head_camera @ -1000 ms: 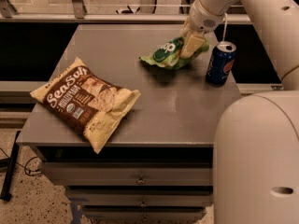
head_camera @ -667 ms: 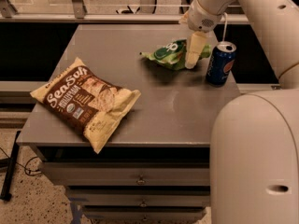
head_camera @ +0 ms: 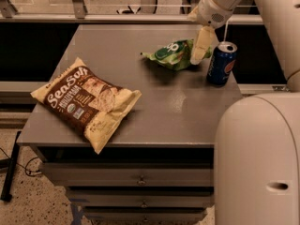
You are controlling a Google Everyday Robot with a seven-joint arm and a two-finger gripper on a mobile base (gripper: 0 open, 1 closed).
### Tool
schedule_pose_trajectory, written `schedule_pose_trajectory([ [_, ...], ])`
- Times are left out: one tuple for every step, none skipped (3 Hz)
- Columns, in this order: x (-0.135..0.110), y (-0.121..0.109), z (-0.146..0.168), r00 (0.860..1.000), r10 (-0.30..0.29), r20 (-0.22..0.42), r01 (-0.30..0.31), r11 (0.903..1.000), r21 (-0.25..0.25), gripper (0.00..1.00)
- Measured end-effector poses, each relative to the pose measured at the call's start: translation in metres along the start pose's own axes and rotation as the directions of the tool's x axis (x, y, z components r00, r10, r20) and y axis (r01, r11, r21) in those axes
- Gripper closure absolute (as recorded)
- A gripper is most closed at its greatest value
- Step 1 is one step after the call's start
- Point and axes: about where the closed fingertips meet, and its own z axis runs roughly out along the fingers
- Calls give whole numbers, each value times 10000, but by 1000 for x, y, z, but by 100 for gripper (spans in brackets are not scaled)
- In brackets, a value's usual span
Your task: Move green rice chip bag near pepsi can
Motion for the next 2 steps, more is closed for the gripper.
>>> schedule_pose_trajectory([
  [16, 5, -37, 9894, 1000, 1054, -1040, 9940, 337, 0],
  [38, 20, -83, 9504, 2029, 2360, -2212, 9738, 537, 0],
])
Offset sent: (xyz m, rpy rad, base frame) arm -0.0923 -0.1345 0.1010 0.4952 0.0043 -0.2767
